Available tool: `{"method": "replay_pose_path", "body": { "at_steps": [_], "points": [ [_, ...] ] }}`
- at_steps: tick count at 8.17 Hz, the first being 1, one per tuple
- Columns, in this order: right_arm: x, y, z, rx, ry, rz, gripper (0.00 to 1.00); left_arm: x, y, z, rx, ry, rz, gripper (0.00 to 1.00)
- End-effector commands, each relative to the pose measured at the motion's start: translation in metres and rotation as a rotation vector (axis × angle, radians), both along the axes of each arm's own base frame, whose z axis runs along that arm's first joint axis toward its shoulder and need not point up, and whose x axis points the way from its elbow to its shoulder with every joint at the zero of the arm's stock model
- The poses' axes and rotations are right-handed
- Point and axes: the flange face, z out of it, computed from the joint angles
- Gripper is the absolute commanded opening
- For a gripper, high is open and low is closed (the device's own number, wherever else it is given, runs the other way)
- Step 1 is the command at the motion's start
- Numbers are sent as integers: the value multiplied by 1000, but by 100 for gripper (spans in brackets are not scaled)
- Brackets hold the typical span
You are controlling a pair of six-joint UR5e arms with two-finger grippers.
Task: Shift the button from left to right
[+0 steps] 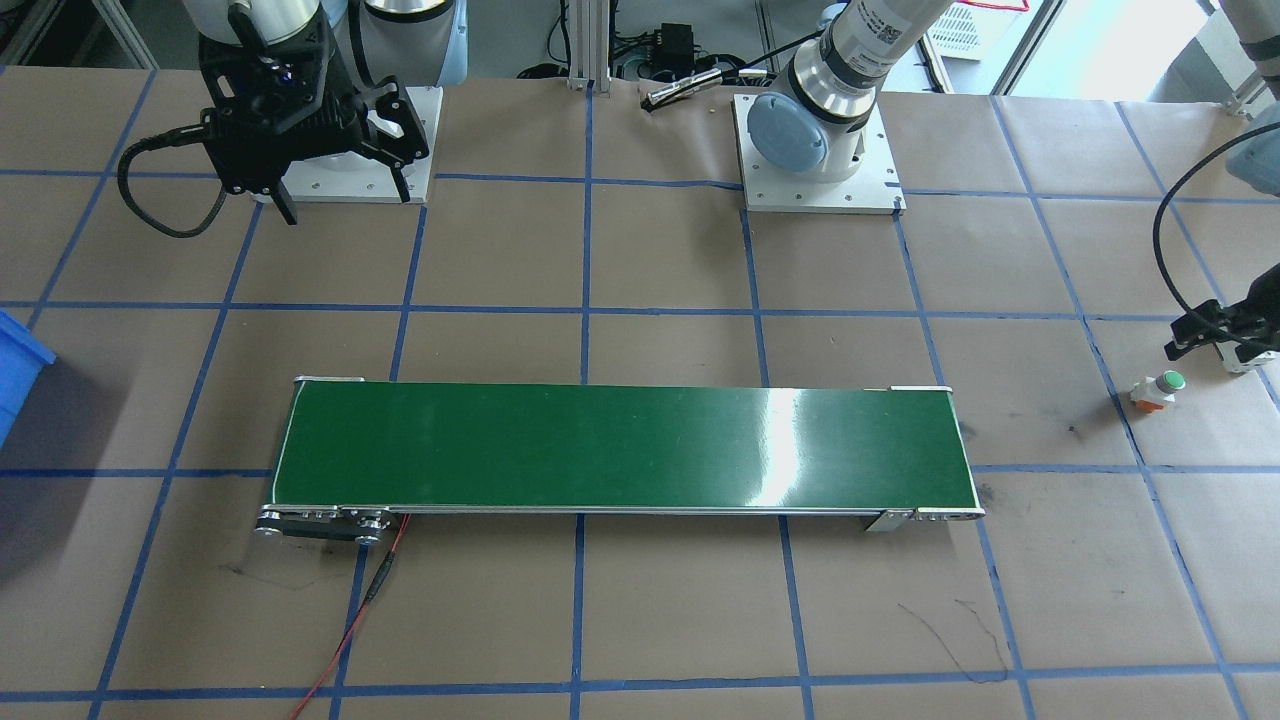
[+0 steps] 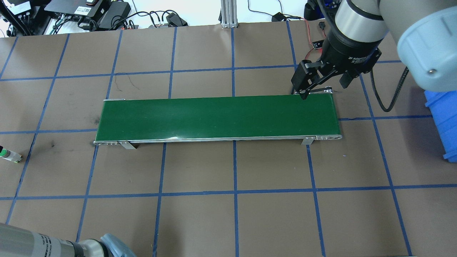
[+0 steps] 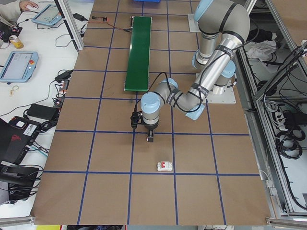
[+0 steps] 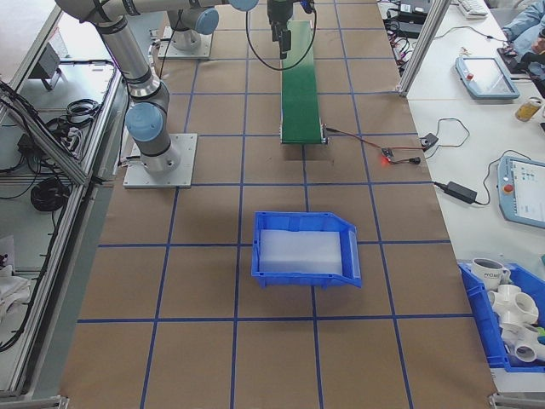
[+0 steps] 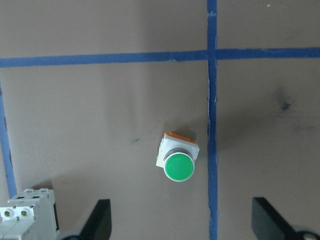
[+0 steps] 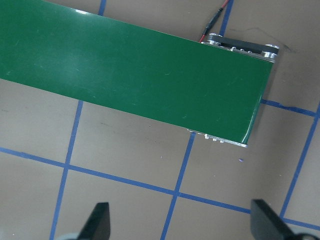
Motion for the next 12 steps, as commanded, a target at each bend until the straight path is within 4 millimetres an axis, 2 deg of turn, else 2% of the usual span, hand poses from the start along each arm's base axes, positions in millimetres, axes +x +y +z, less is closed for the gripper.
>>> {"method": "replay_pose_path", "body": {
  "at_steps": [1, 5, 9, 10, 12],
  "points": [
    [-8, 5, 4, -3, 67, -20, 100, 8, -2, -42, 44, 56, -122, 100],
    [-8, 1, 1, -7, 73, -21, 100, 11, -4, -75, 73, 103, -200, 100],
    [-8, 0, 2, -10, 76, -21, 100, 18, -10, -87, 34, 66, -290, 100],
    [-8, 0, 2, -13, 76, -13, 100, 17, -12, -91, 24, 77, -291, 95],
    [-9, 0, 2, -13, 77, -9, 100, 16, -14, -91, 2, 90, -287, 26]
  ]
}}
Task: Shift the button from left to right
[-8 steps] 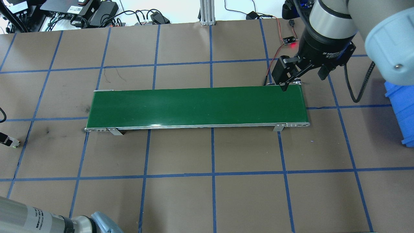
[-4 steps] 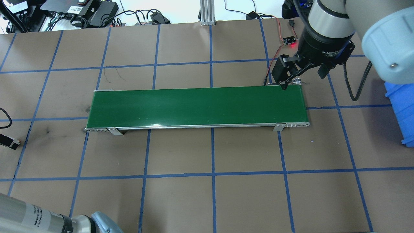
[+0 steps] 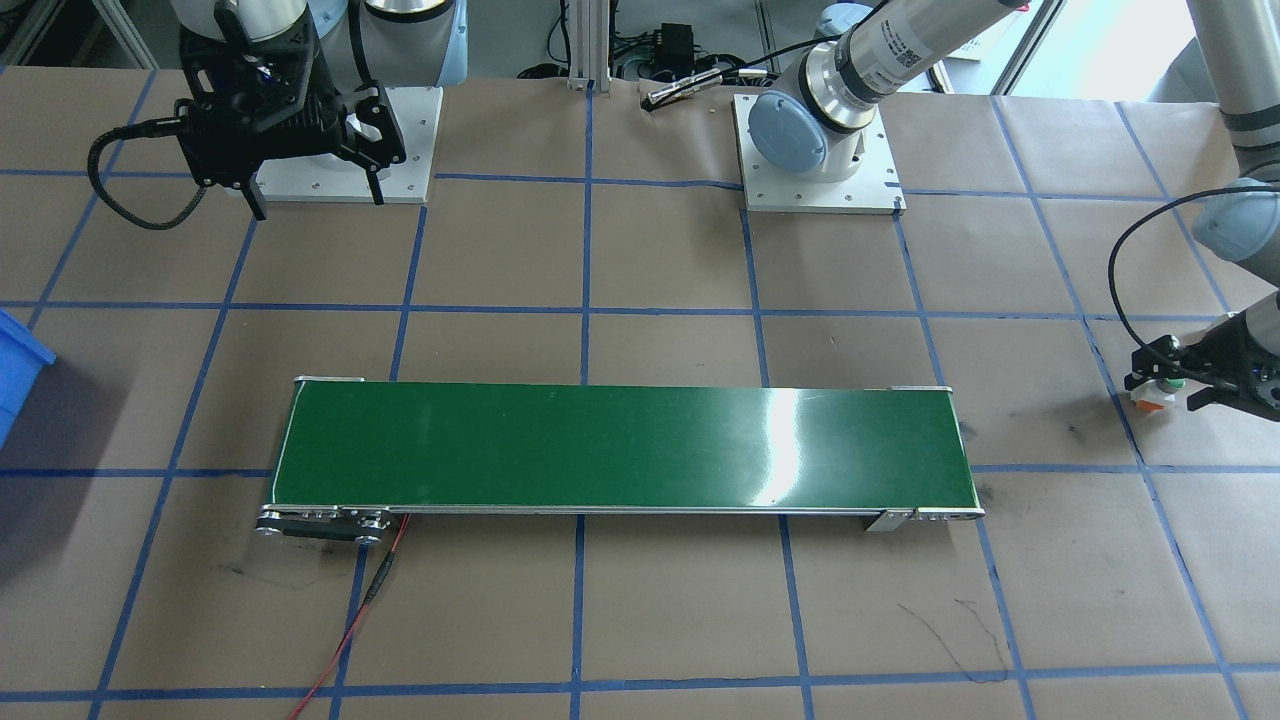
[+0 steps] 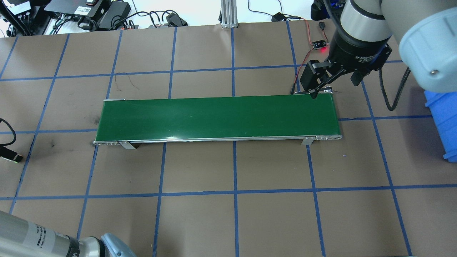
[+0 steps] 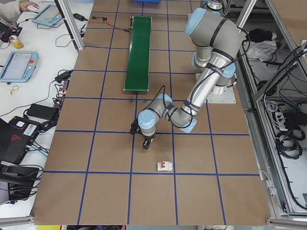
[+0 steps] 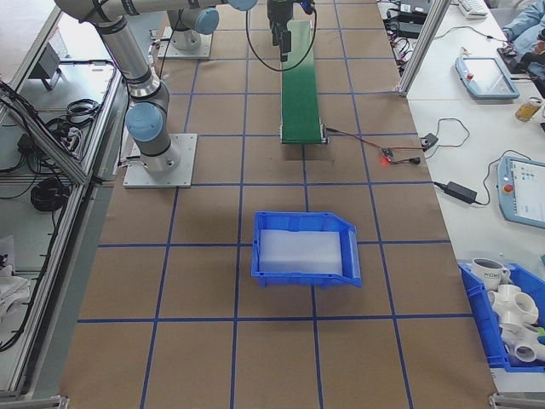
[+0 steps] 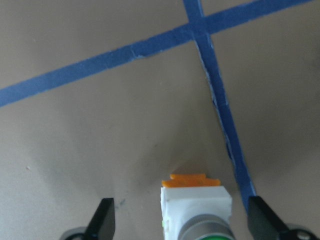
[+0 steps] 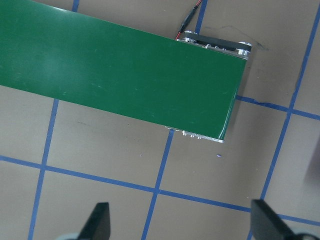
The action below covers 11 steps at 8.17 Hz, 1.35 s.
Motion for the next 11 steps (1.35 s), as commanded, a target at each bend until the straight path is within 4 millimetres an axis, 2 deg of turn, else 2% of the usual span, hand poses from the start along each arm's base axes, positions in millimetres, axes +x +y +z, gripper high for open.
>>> {"method": "replay_pose_path", "body": {
  "at_steps": [1, 3, 4, 6, 7, 9, 11],
  "points": [
    [0, 0, 0, -1, 1, 4, 100, -1, -2, -2, -15, 12, 0, 0],
    [0, 0, 0, -2, 1, 4, 100, -2, -2, 5, -19, 5, 0, 0],
    [0, 0, 0, -2, 1, 4, 100, -4, -3, 18, -44, -3, 6, 0],
    [0, -1, 0, -1, -1, 4, 100, -21, -9, 65, -99, -28, 30, 0],
    [0, -1, 0, -1, 1, 4, 100, -50, -13, 97, -85, -15, 60, 0],
    [0, -1, 0, -1, -1, 4, 100, -129, -20, 159, -62, 3, 134, 0],
    [0, -1, 0, -1, -1, 4, 100, -190, -32, 189, -72, -11, 204, 0]
  ]
}}
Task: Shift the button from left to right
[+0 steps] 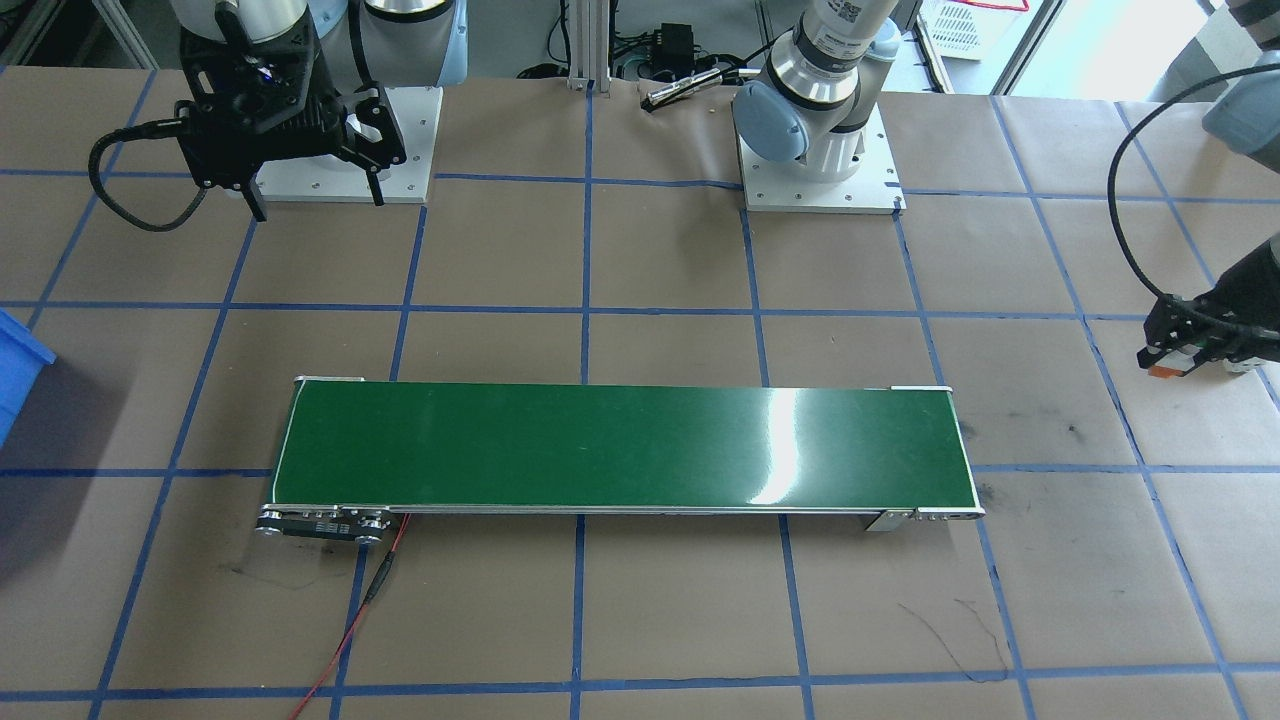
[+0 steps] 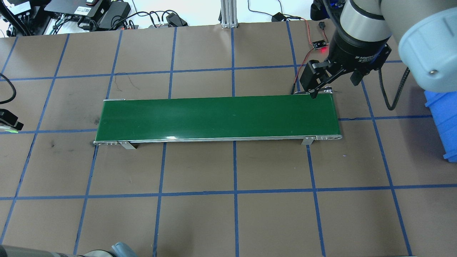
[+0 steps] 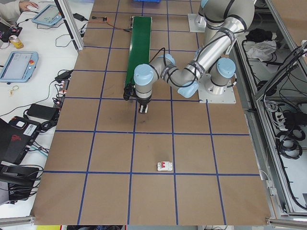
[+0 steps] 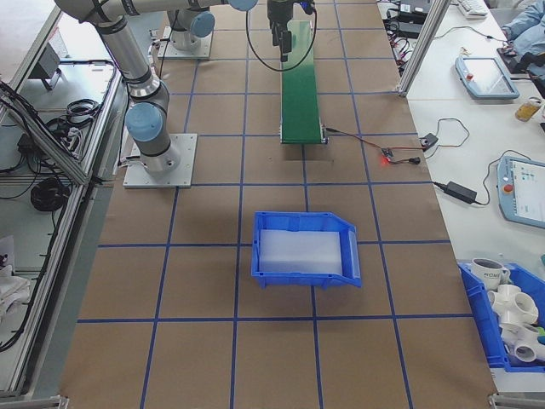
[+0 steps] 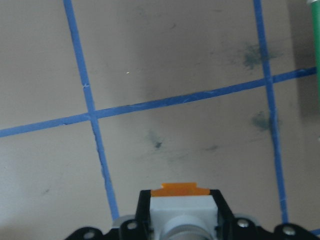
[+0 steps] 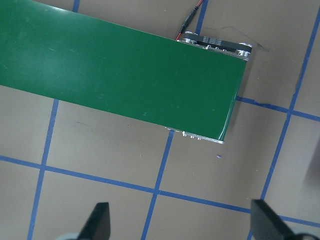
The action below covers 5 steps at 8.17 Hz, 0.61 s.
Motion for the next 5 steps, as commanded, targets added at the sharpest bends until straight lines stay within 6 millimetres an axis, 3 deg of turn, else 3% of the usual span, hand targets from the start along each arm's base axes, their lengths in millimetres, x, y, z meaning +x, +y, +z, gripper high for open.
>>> {"method": "replay_pose_path", "body": {
  "at_steps": [1, 2, 5],
  "points": [
    [0, 0, 0, 0, 0, 0, 100, -95, -22, 32, -6, -6, 81, 0],
    [0, 0, 1, -1, 0, 0, 100, -131, -34, 31, -3, -3, 114, 0],
    [0, 0, 0, 0, 0, 0, 100, -169, -50, 14, 22, 10, 183, 0]
  ]
}}
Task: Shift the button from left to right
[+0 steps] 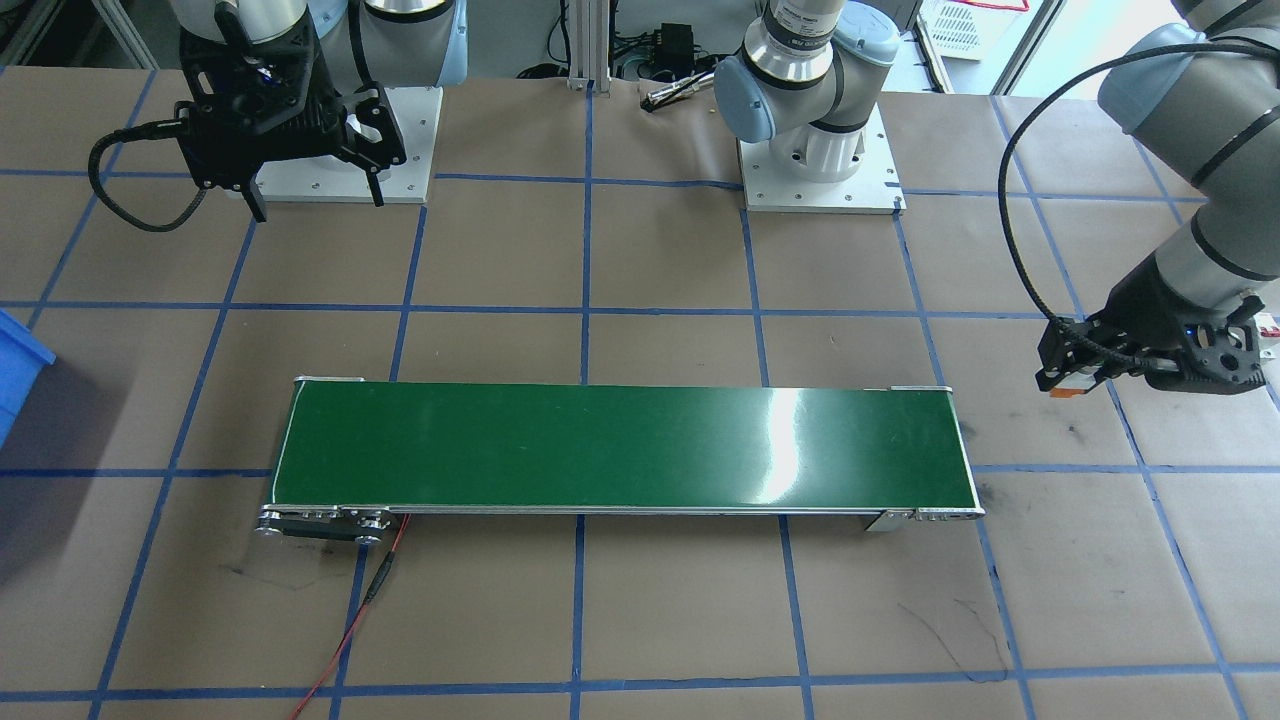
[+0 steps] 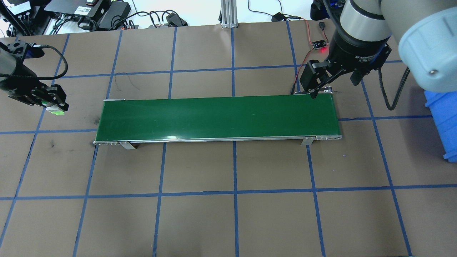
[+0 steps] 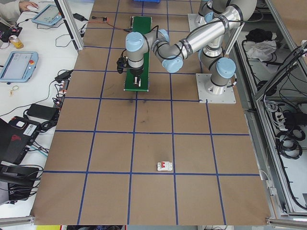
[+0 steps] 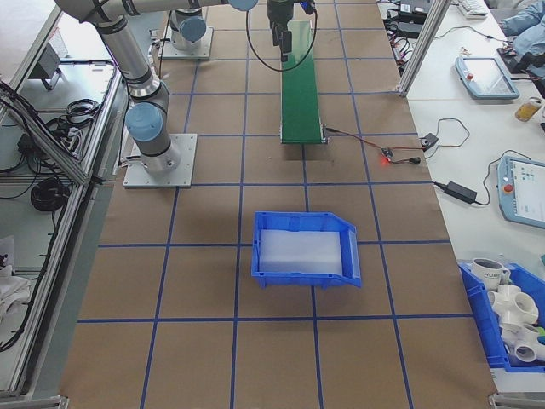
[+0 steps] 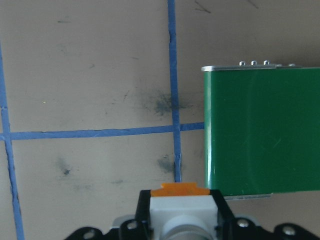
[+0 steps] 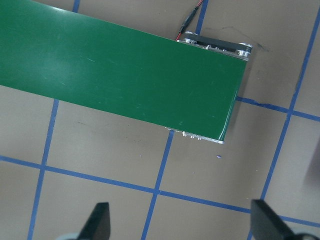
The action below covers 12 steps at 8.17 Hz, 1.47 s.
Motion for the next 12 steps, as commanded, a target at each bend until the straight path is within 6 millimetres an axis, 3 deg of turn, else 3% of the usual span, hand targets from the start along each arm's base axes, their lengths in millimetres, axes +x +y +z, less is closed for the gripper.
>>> {"method": "replay_pose_path", "body": {
  "at_steps": [1, 3, 5, 7, 9, 12],
  "points": [
    [0, 0, 0, 0, 0, 0, 100, -31, -14, -18, 30, 11, 5, 0],
    [0, 0, 0, 0, 0, 0, 100, -53, -36, -44, 6, 3, 25, 0],
    [0, -1, -1, 0, -3, -3, 100, -64, -46, -74, 49, 19, 0, 0],
    [0, -1, -1, 0, -3, -1, 100, -66, -49, -91, 78, 23, -11, 0],
    [1, -2, -5, 10, -11, -4, 100, -72, -49, -93, 83, 24, -17, 0],
    [3, -11, -17, 36, -14, -11, 100, -76, -37, -113, 88, 21, -15, 2]
  ]
}}
